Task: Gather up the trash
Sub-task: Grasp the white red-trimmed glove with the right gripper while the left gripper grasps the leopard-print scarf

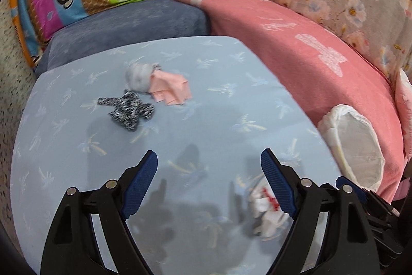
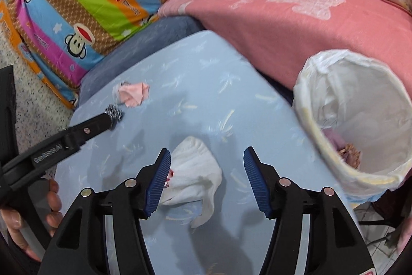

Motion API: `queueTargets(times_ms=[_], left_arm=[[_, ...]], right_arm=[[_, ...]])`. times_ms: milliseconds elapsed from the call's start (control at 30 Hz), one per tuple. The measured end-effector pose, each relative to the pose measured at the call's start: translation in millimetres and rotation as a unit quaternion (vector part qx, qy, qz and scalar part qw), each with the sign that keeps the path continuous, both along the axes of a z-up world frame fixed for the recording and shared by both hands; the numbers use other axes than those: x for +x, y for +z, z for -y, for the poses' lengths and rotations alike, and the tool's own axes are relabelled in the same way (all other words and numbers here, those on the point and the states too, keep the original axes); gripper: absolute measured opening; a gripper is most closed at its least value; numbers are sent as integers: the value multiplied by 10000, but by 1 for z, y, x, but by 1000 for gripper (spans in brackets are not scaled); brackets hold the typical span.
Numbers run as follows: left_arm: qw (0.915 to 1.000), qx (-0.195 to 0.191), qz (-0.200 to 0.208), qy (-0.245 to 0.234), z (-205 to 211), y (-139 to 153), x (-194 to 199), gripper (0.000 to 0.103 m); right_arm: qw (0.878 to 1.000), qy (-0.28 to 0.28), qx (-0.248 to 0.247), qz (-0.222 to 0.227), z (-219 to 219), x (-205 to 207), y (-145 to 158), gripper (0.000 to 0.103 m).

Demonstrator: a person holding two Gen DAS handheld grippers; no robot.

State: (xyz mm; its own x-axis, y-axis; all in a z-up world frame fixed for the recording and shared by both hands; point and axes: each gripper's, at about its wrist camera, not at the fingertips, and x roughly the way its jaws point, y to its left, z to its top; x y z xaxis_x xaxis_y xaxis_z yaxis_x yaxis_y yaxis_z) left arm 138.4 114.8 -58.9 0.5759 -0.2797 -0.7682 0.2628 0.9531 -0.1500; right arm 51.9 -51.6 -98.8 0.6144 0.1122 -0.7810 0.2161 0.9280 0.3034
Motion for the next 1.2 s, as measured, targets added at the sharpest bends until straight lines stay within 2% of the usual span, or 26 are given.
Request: queueTargets(times_ms=[267, 333, 367, 433, 500, 600, 700, 933, 1033, 1100, 1133, 1200], left_arm=[[9989, 14, -242, 404, -46, -23, 21, 79], [9984, 22, -293, 493, -55, -28, 28, 79], [9981, 25, -310, 533, -59, -29, 32, 79], [9975, 25, -331, 630, -68, -32, 41, 79], [9969, -3, -350, 700, -74, -35, 49, 79], [9961, -33, -378, 795, -84, -39, 63, 79], [9958, -67, -409, 815, -87, -43, 76, 79], [9961, -59, -545, 695, -80, -54, 103, 78], [9960, -109, -640, 612, -77, -58, 110, 67], [9956, -163, -721, 572, -77, -61, 112, 56], [9954, -195, -758, 544, -77, -62, 113, 54], [9952, -212, -798, 524, -76, -63, 113, 38]], right_arm=[[9991, 66, -49, -420, -15, 19, -35, 60], [9987, 116, -44, -491, -19, 24, -41, 56], [9986, 128, -96, -510, -21, 27, -44, 48], [9984, 183, -185, -507, -26, 32, -46, 45], [9981, 231, -201, -537, -30, 39, -49, 31], [9979, 287, -167, -557, -36, 48, -50, 16], [9980, 365, -118, -506, -43, 56, -47, 11], [9985, 475, -40, -253, -62, 84, -29, 10], [9985, 517, -19, -185, -67, 95, -23, 10], [9984, 546, -11, -152, -70, 101, -18, 10], [9984, 555, -3, -142, -71, 104, -16, 10], [9983, 563, 24, -109, -74, 109, -13, 10]])
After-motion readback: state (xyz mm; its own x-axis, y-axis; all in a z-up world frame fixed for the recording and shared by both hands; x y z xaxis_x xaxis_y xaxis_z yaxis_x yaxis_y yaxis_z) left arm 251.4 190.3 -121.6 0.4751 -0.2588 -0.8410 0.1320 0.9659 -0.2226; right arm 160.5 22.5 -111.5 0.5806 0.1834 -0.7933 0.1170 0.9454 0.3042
